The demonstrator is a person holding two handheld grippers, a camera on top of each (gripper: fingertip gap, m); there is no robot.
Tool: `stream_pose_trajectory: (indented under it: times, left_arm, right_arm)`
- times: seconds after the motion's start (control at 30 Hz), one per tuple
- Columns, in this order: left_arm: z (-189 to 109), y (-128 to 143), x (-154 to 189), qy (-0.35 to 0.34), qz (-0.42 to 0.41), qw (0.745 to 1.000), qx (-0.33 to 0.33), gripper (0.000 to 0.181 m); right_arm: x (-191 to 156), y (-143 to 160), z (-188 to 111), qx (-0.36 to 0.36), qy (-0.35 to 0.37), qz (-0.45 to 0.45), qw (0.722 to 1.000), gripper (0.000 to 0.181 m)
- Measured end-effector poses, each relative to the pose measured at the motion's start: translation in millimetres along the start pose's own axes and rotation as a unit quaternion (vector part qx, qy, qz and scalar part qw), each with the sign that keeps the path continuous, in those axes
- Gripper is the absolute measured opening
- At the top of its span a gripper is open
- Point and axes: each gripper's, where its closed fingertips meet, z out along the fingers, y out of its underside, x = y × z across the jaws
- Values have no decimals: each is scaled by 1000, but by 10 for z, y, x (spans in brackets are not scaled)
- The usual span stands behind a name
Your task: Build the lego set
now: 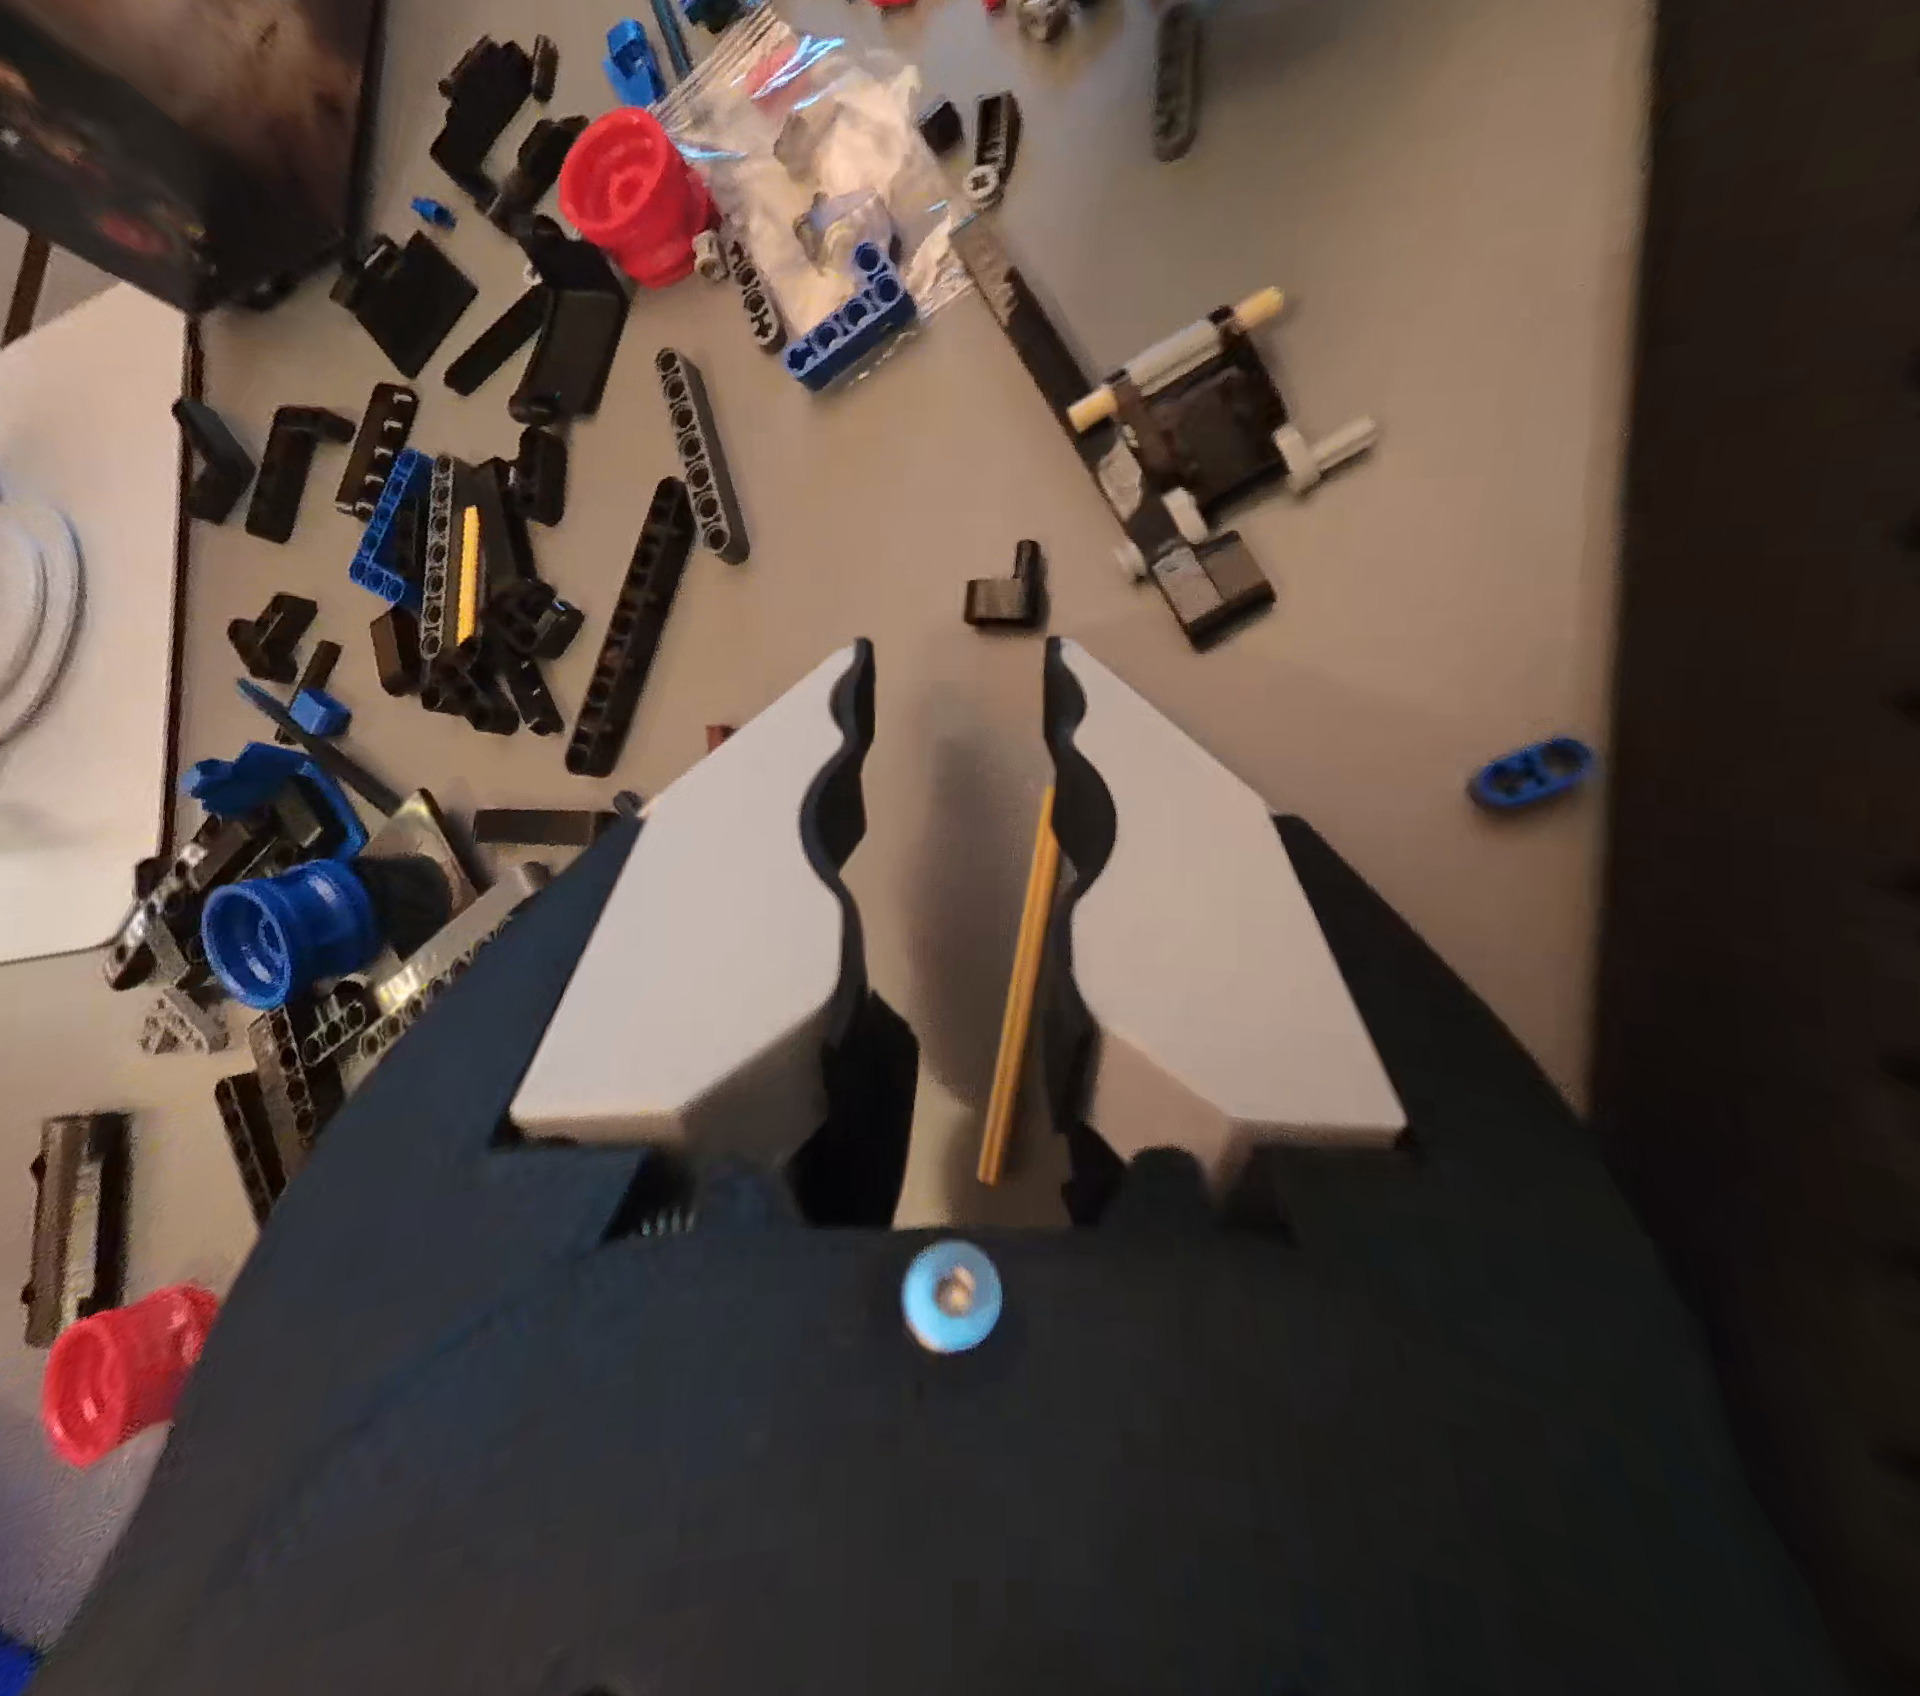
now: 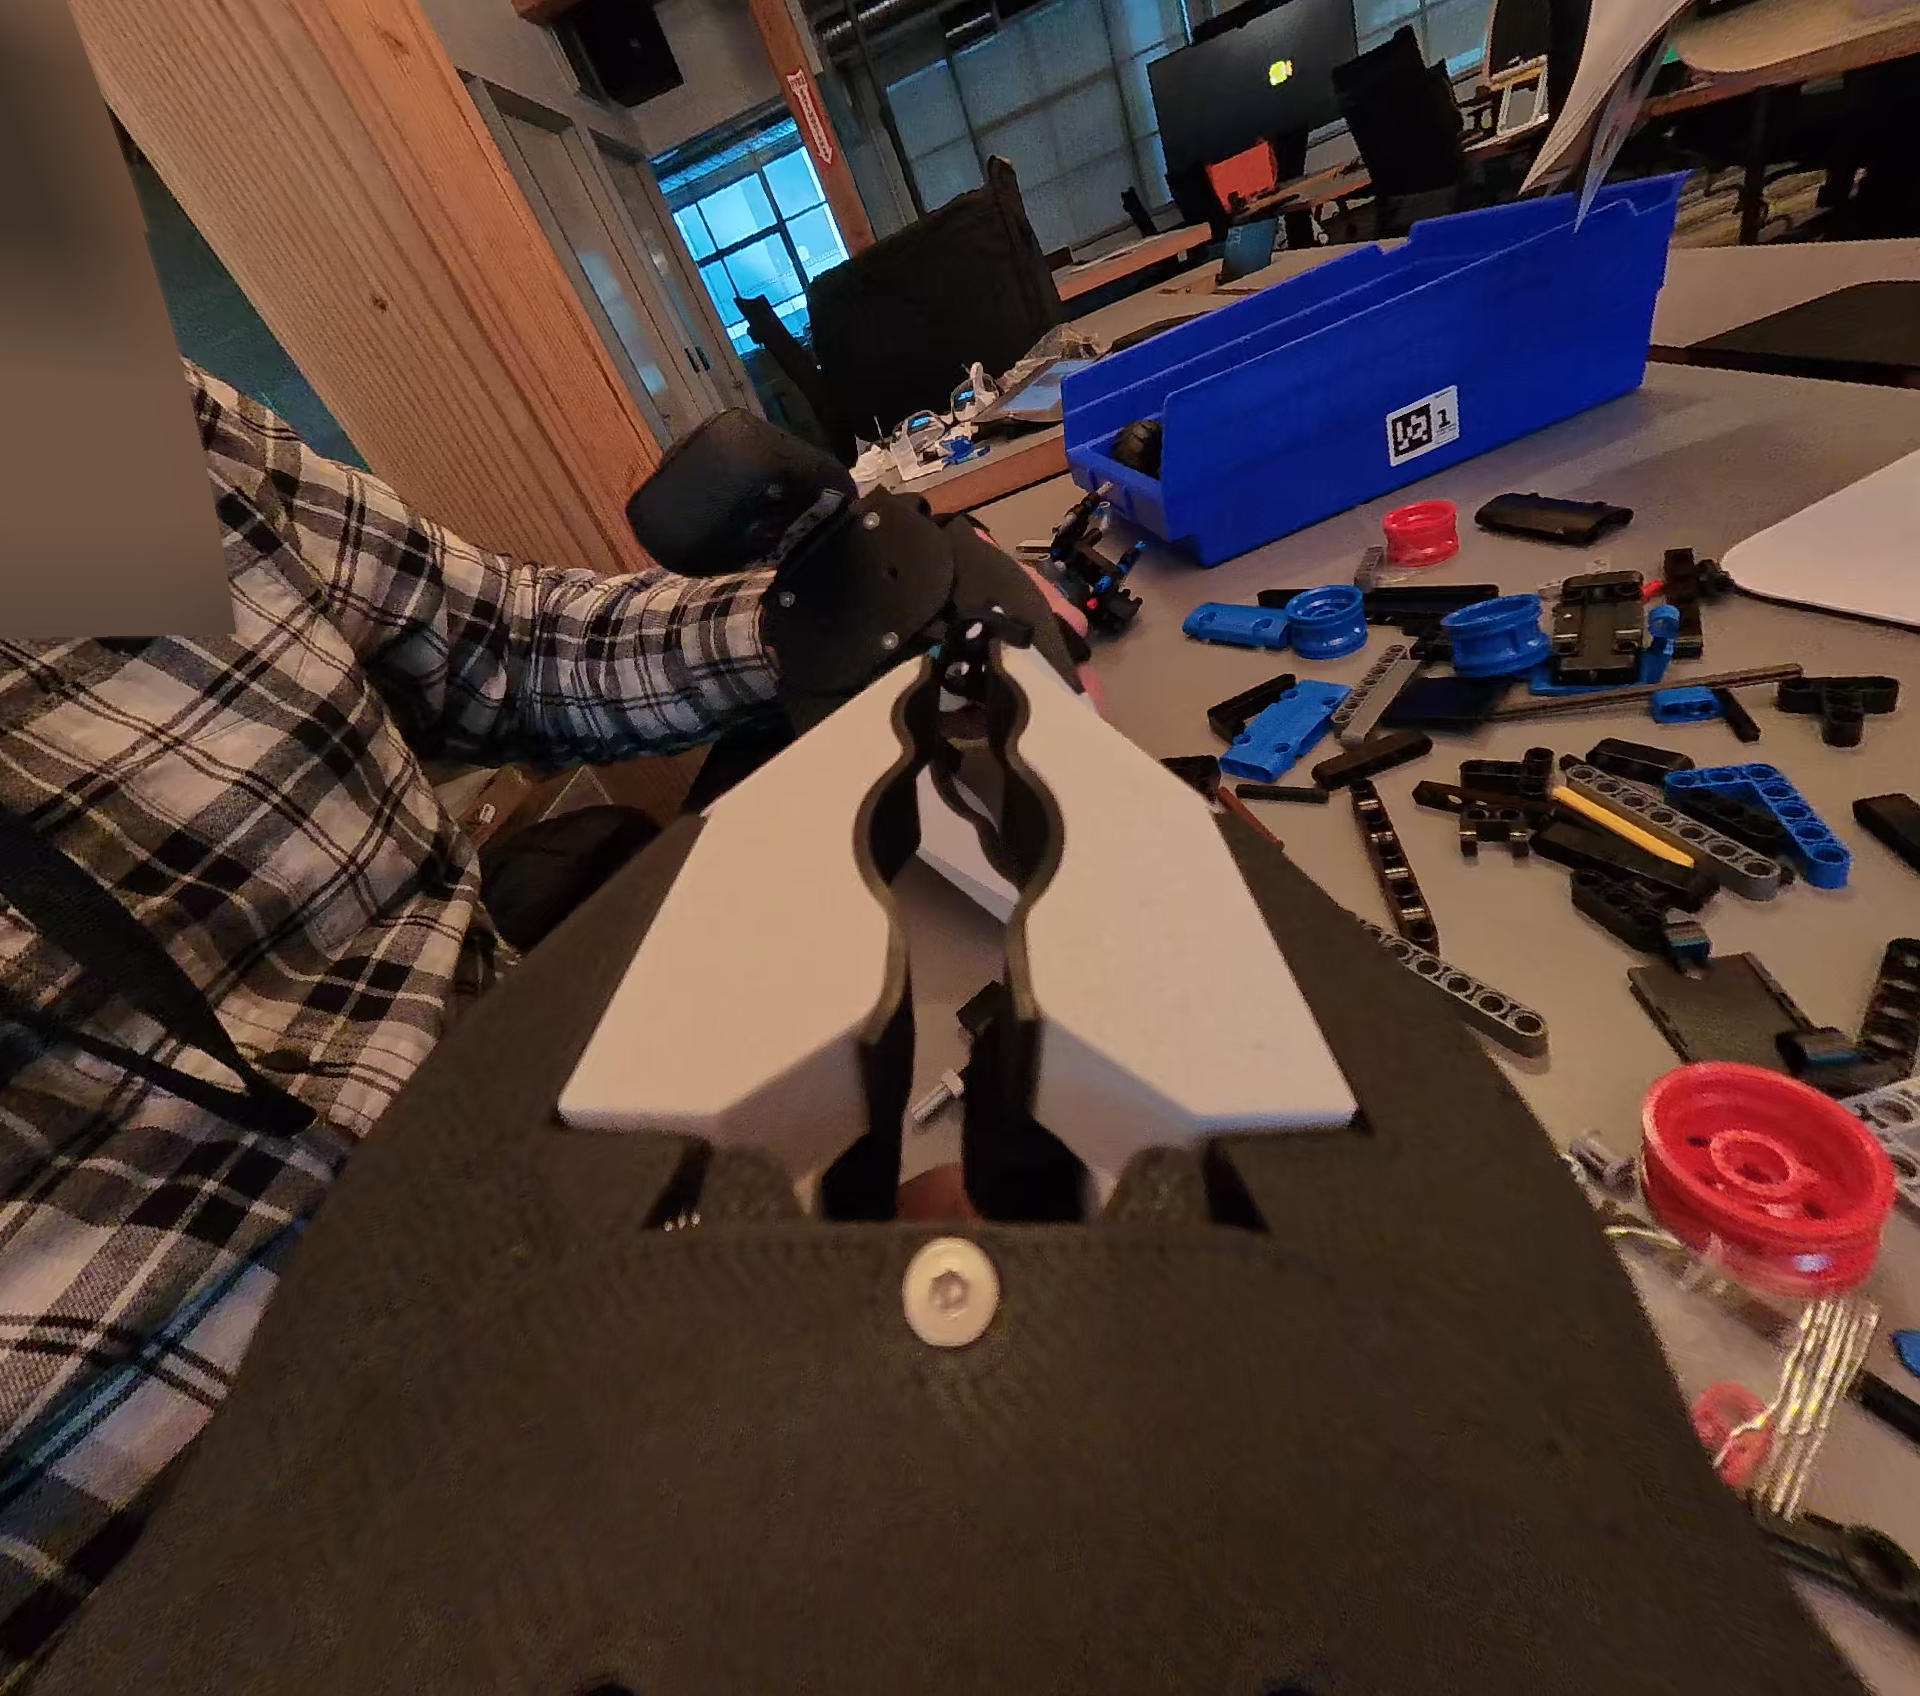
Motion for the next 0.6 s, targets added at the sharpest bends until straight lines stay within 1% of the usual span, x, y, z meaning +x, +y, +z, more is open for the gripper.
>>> stream_pose_trajectory:
  times: [0.1,0.2,0.27,0.3,0.37,0.47,0.5,0.6]
  left_arm:
    - [63,-36,26,16,-24,1000,2,26]
    - [95,-51,54,35,-35,999,2,13]
    - [103,-57,55,39,-40,998,3,13]
    - [107,-60,47,37,-37,999,6,12]
    - [92,-74,-45,0,-20,1000,15,0]
    - [-30,-246,-145,-45,8,998,52,0]
    - [-43,-264,-144,-47,16,998,50,0]
    - [6,-172,-113,-34,19,999,29,0]
  right_arm:
    - [-1,-1,-1,1,0,1,1000,7]
    - [6,-7,-8,4,0,4,1000,7]
    - [8,-6,-8,4,-1,7,1000,7]
    - [7,-5,-7,4,-2,9,1000,7]
    - [4,-16,-9,9,-6,15,1000,7]
    - [6,-51,-22,21,-13,36,999,7]
    - [14,-46,-20,20,-12,39,999,7]
    - [44,-41,-35,16,-2,38,999,7]
